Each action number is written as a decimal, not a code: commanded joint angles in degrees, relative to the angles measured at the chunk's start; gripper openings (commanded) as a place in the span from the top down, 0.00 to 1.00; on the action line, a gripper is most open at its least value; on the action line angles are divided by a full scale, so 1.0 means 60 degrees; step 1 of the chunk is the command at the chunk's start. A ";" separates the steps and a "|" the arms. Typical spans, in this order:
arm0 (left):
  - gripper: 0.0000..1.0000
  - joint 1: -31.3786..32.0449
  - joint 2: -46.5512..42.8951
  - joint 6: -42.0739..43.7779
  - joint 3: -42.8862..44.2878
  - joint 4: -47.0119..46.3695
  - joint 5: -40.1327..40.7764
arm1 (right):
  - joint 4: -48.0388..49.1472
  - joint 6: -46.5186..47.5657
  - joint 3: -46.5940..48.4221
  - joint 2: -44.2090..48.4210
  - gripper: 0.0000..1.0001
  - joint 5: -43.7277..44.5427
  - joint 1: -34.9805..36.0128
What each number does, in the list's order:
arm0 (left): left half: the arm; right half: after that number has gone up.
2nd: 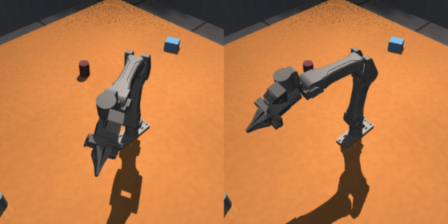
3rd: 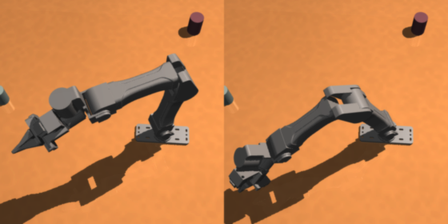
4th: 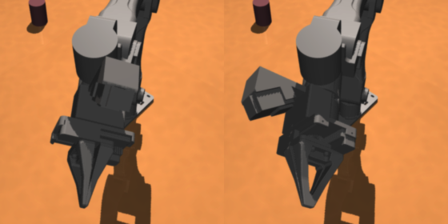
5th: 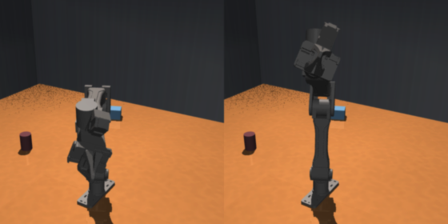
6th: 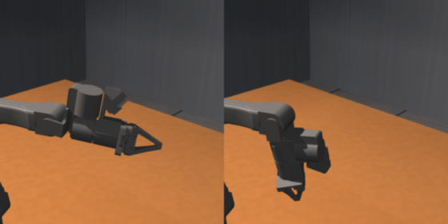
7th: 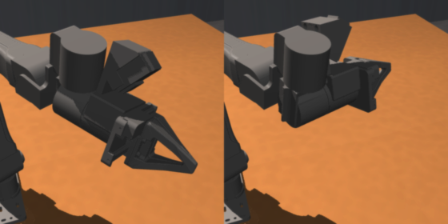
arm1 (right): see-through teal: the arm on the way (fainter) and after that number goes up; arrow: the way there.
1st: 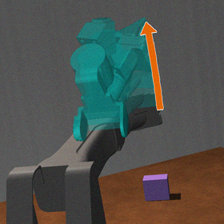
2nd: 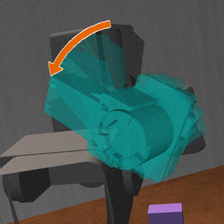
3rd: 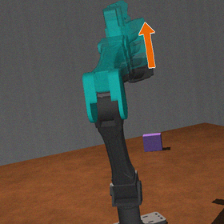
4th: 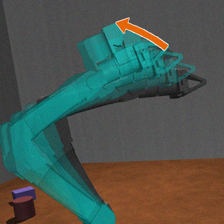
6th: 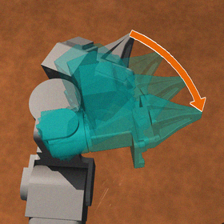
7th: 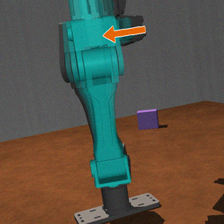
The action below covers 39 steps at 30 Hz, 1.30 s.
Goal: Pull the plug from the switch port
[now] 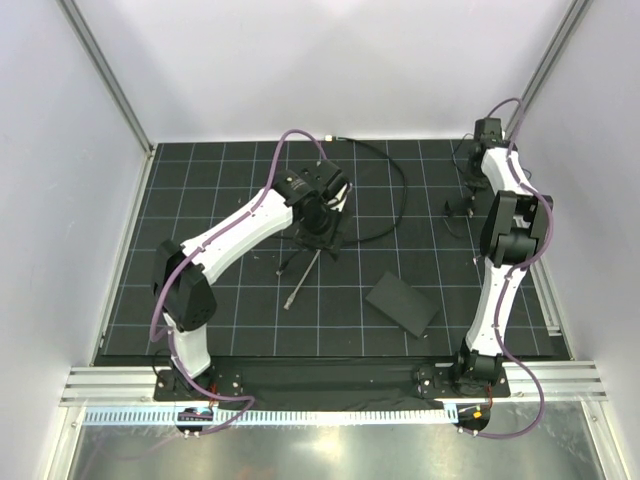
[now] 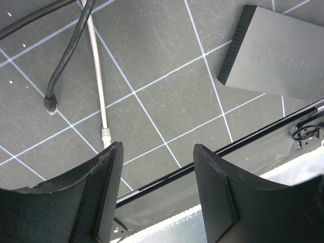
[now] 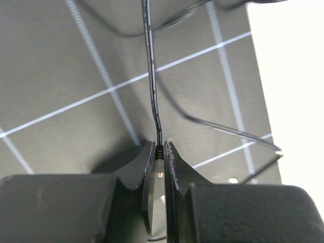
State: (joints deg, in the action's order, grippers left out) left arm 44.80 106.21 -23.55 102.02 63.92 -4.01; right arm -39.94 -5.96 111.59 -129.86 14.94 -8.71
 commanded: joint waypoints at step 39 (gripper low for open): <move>1.00 0.1674 0.2129 -0.0543 -0.0246 -0.1220 -0.2422 | -0.1047 -0.0166 -0.8081 0.7714 0.93 -0.3783 0.3825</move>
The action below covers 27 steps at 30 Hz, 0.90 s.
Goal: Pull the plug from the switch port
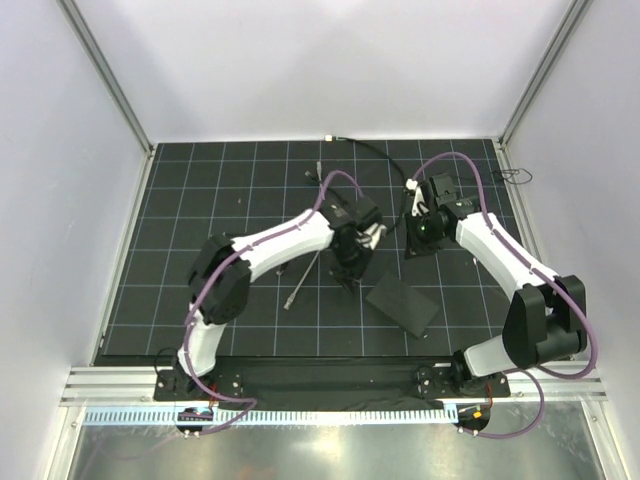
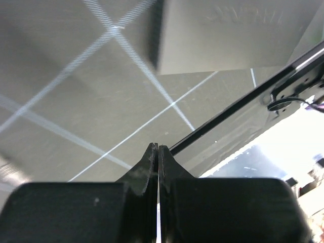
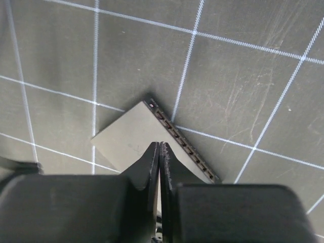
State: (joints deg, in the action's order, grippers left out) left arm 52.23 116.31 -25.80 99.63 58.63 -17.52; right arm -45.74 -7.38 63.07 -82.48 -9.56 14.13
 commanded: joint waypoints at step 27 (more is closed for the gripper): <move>1.00 0.1154 0.2602 -0.0109 0.1250 -0.0748 0.1089 | 0.1002 -0.1217 -0.1795 -0.1049 0.98 -0.0191 -0.0685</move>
State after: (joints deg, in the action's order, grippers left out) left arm 59.96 130.56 -26.63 105.12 55.92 -11.97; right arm -40.40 -13.74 53.56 -90.50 -7.73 10.96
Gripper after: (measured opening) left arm 0.009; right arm 0.049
